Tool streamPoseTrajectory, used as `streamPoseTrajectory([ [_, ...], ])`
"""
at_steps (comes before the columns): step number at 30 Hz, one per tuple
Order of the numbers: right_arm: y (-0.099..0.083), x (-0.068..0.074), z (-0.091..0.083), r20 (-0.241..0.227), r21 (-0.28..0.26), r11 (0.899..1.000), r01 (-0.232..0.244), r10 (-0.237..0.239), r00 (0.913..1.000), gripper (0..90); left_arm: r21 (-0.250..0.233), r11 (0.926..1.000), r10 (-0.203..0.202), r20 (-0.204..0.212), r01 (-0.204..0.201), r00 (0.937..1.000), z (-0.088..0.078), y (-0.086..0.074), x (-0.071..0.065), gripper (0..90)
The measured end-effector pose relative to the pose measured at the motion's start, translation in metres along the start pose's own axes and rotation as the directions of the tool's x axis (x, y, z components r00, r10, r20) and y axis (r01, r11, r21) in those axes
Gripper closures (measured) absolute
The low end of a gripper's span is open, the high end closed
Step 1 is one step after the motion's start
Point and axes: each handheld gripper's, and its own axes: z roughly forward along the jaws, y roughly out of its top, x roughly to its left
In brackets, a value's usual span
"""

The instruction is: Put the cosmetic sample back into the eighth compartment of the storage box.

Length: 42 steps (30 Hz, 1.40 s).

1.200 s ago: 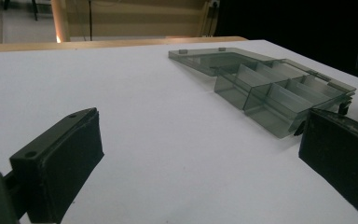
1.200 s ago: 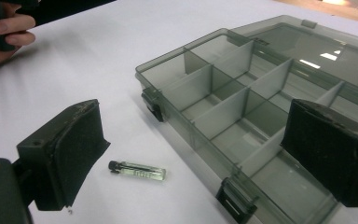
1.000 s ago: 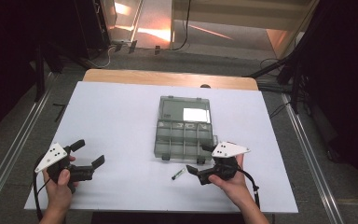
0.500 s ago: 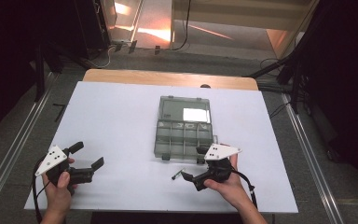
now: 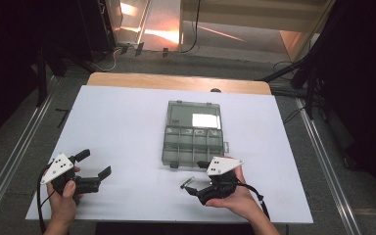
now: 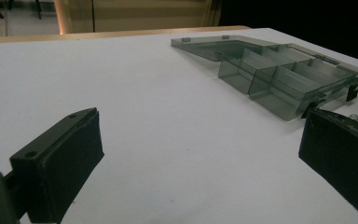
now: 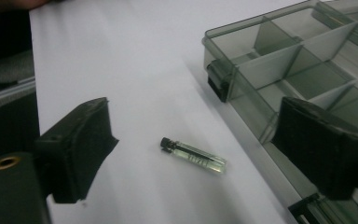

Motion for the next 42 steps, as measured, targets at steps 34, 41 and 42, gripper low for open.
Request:
streamPoseTrajectory([
  [34, -0.008, 0.002, 0.038, 0.006, 0.160, 0.983, 0.088, -0.090, 0.9959, 47.3, 0.003, 0.9999, -0.014, 0.012, 0.014, 0.9998, 0.001, -0.001, 0.002, 0.0],
  [41, -0.010, 0.000, 0.037, -0.002, 0.169, 0.981, 0.095, -0.096, 0.9954, 51.1, 0.006, 0.9999, -0.012, 0.011, 0.012, 0.9999, 0.001, -0.001, 0.002, 0.0],
  [42, -0.010, 0.000, 0.037, -0.002, 0.169, 0.981, 0.095, -0.096, 0.9954, 51.1, 0.006, 0.9999, -0.012, 0.011, 0.012, 0.9999, 0.002, -0.001, 0.002, 0.0],
])
